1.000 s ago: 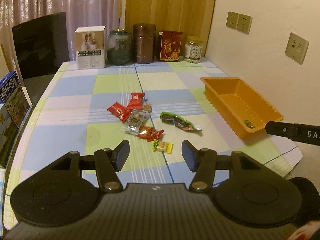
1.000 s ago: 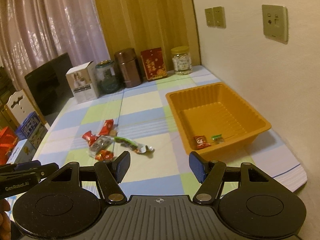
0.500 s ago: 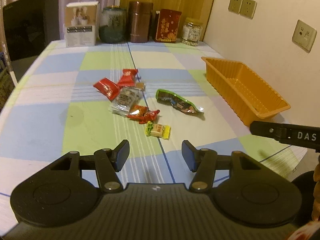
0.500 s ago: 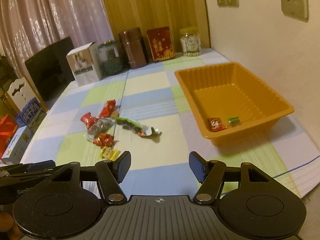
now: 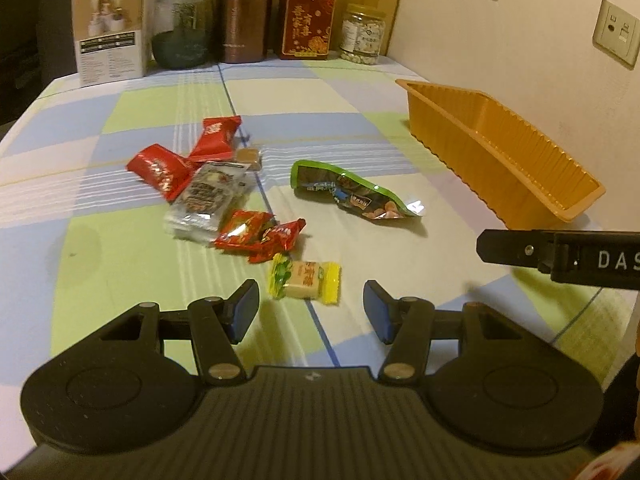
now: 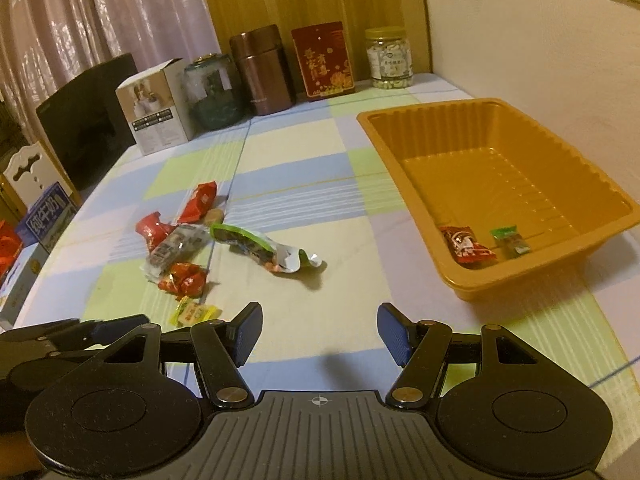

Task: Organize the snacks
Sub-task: 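Grasp the yellow candy with the left gripper while the right gripper grasps the green-wrapped bar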

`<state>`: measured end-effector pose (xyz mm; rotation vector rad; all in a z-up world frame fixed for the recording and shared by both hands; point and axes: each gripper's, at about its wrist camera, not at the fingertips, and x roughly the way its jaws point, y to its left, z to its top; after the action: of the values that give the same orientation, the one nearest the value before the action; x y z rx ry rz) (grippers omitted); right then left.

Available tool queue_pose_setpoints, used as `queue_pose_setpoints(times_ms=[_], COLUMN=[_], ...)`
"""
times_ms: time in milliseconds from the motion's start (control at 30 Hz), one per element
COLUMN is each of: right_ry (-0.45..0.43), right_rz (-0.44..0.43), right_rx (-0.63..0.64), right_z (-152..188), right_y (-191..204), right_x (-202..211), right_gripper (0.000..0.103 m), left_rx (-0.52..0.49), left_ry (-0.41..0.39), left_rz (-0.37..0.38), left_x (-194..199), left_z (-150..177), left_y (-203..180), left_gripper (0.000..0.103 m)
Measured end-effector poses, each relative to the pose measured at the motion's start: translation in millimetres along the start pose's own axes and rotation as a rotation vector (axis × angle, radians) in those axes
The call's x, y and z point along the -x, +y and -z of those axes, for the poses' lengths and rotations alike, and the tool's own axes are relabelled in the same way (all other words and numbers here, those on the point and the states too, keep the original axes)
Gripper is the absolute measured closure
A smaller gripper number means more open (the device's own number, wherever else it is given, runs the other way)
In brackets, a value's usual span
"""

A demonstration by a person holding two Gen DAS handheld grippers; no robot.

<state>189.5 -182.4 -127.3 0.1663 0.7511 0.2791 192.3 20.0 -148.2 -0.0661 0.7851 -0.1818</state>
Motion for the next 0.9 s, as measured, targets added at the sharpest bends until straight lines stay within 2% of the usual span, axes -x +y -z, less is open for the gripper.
queue_pose_setpoints(times_ms=[267,367,533,600,700,900], right_ry=[0.002,-0.002,0.002,0.000,-0.002,0.000], right_rz=[0.007,0.000,-0.004,-0.004,-0.003,-0.009], right_rx=[-0.016,-0.017,-0.013,-0.009,0.002,0.045], right_z=[-2,-2,-2,-2,-2,-2], right_y=[-6,-5,-3,-2,1,6], right_x=[-14,-15,-19,-19,-19,-22], right_gripper=[0.038,0.038,0.038,0.038,0.038,0.038], left_rx=[-0.019,-0.039,-0.059,-0.061,-0.062,-0.050], left_ry=[-0.005,-0.016,-0.019,-0.018,-0.023,-0.012], left_rz=[0.010,-0.008,-0.009,-0.015,-0.012,-0.036], left_x=[-21,-22,-23,-22,-17,-8], left_z=[-2,-2,-3,-3,-3,-1], left_y=[1,1,3,3,4,10], left_gripper=[0.050,0.058,0.065,0.075,0.081,0.081])
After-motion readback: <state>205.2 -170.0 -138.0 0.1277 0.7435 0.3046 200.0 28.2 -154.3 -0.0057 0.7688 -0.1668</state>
